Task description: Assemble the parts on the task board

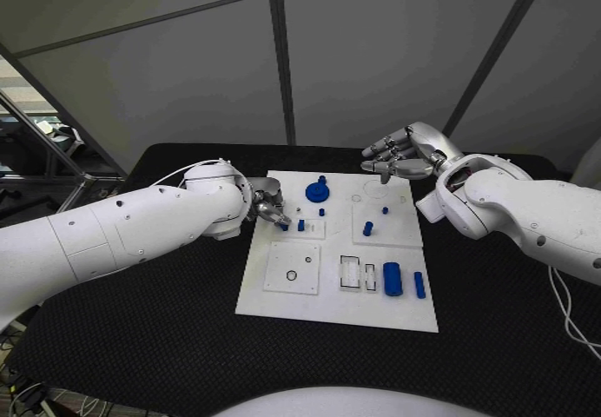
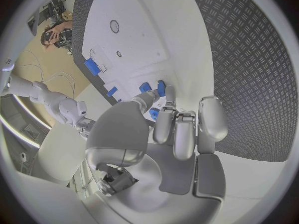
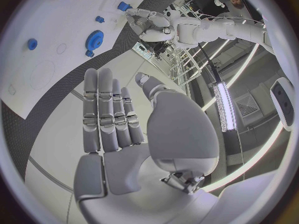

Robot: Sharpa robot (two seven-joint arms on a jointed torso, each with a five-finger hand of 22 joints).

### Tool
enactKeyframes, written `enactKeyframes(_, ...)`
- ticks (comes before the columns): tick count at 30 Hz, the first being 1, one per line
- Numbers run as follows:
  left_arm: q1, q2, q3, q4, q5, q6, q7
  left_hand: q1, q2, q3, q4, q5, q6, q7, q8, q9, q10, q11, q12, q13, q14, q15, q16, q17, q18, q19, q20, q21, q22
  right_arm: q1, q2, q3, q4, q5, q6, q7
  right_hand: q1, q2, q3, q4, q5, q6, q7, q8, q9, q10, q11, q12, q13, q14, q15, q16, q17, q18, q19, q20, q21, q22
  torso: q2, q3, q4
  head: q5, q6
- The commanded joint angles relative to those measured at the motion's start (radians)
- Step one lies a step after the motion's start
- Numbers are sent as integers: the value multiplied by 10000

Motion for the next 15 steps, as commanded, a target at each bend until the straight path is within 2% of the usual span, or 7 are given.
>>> enactKeyframes(1, -60, 48, -49, -82, 296, 430, -63, -297, -98, 1126, -1051, -582, 286, -231, 76, 5, 308, -124, -85, 1545, 1051, -91, 71, 2549, -369, 13, 48, -66, 3, 18, 0, 6, 8, 29, 40, 56, -25, 80, 31, 56, 59, -44, -9, -5, -5, -60, 0, 59, -14, -46, 2, -9, 15, 27, 0, 91, -46, -10, -8, -2, 3, -14, -10)
enactKeyframes(4, -60, 82, -51, -138, 358, 486, -113, -577, -264, 901, -719, -791, 333, -299, 79, -3, 320, -176, -83, 1539, 1050, -128, 68, 2546, -375, 45, 19, -57, 43, 18, 2, 6, 6, 29, 36, 57, -25, 80, 31, 56, 59, -44, -9, -5, -5, -60, 0, 59, -14, -46, 2, -9, 15, 27, 0, 91, -46, -10, -6, -3, 5, -13, -13)
enactKeyframes(5, -60, 92, -51, -154, 368, 492, -131, -650, -325, 813, -603, -1069, 368, -349, 85, -7, 328, -192, -72, 1542, 1051, -153, 70, 2548, -380, 55, 8, -55, 54, 18, 3, 6, 6, 29, 36, 57, -25, 80, 31, 56, 59, -44, -9, -5, -5, -60, 0, 59, -14, -46, 2, -9, 15, 27, 0, 91, -46, -10, -4, -2, 3, -12, -11)
enactKeyframes(6, -59, 104, -51, -174, 378, 494, -157, -710, -367, 682, -459, -1933, 430, -439, 99, -11, 339, -211, -60, 1546, 1051, -196, 72, 2550, -387, 64, -5, -57, 64, 18, 3, 6, 4, 29, 35, 58, -25, 80, 31, 56, 59, -44, -9, -5, -5, -60, 0, 59, -14, -46, 2, -9, 15, 27, 0, 91, -46, -10, -5, -4, 4, -15, -13)
enactKeyframes(8, -59, 132, -52, -217, 392, 490, -199, -783, -451, 474, -205, -2586, 498, -411, 92, -38, 350, -267, -34, 1557, 1052, -204, 75, 2553, -389, 97, -50, -47, 97, 18, 6, 6, 1, 29, 33, 59, -25, 80, 31, 56, 59, -44, -9, -5, -5, -60, 0, 59, -14, -46, 2, -9, 15, 27, 0, 91, -46, -10, -6, -1, 5, -15, -11)
enactKeyframes(10, -59, 157, -52, -254, 399, 481, -239, -821, -494, 338, -30, -2785, 544, -417, 94, -48, 354, -274, -22, 1561, 1055, -211, 82, 2562, -391, 108, -66, -52, 106, 18, 8, 6, -1, 29, 32, 59, -25, 80, 31, 56, 59, -44, -9, -5, -5, -60, 0, 59, -14, -46, 2, -9, 15, 27, 0, 91, -46, -10, -6, -2, 5, -15, -11)
enactKeyframes(15, -59, 223, -54, -356, 408, 468, -313, -892, -549, 120, 263, -2841, 599, -419, 102, -51, 369, -280, 21, 1578, 1055, -220, 82, 2562, -402, 151, -82, -28, 156, 18, 11, 6, -5, 29, 33, 60, -32, 80, 28, 60, 59, -45, -9, -6, -5, -63, 0, 61, -15, -47, 3, -9, 17, 27, 1, 92, -49, -11, -2, -3, 1, -21, -18)
